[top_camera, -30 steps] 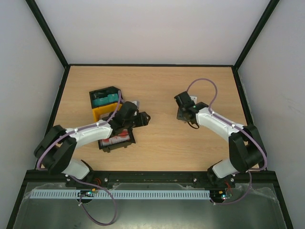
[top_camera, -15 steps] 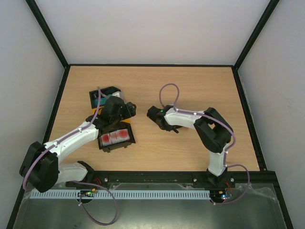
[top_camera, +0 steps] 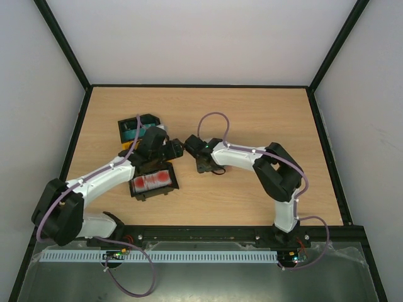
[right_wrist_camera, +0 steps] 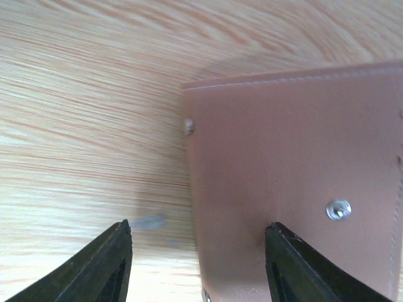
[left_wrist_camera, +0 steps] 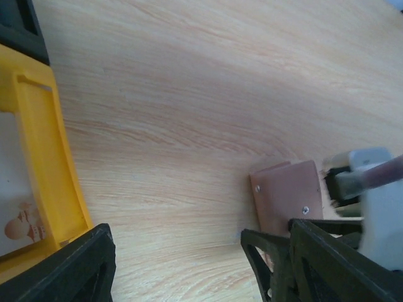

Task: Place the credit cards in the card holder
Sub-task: Turn over the card holder at the center of the board, then close the card holder at the center of the board.

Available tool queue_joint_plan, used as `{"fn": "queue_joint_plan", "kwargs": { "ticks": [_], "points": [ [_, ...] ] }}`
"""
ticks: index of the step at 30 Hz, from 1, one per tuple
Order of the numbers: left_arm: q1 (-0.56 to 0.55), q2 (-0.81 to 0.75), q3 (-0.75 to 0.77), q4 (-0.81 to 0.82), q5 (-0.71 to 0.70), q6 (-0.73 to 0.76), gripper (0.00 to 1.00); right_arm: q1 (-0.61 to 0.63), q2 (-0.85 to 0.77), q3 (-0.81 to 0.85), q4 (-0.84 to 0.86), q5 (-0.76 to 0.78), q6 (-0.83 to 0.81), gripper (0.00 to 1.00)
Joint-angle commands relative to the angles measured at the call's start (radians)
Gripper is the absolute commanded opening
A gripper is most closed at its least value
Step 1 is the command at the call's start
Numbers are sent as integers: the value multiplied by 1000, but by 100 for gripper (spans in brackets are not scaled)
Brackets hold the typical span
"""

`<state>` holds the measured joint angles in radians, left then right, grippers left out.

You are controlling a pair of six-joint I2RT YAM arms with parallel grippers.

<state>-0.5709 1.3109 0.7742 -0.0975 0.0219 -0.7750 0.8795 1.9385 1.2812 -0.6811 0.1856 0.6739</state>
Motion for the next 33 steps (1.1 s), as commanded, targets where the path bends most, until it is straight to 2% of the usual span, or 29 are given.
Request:
{"fn": "queue_joint_plan", "kwargs": {
  "ticks": [1,5,8,12,23,33],
  "points": [
    [7,55,36,-3,89,38,77,-38,-139,-26,162,-152,12,57],
    [-9,113,42,41,178,41,77,-145,-272,-141,228,-112,49,58],
    [-47,177,66,53,193,43,77,-258,-319,-232,235,-88,61,56],
    [-99,283,114,61,198,42,75,-355,-317,-308,226,-104,13,44],
    [-157,540,255,49,198,36,64,-362,-301,-370,301,-331,-174,45],
    [-178,621,304,-20,161,62,49,-306,-224,-322,331,-361,-241,47]
  ]
}}
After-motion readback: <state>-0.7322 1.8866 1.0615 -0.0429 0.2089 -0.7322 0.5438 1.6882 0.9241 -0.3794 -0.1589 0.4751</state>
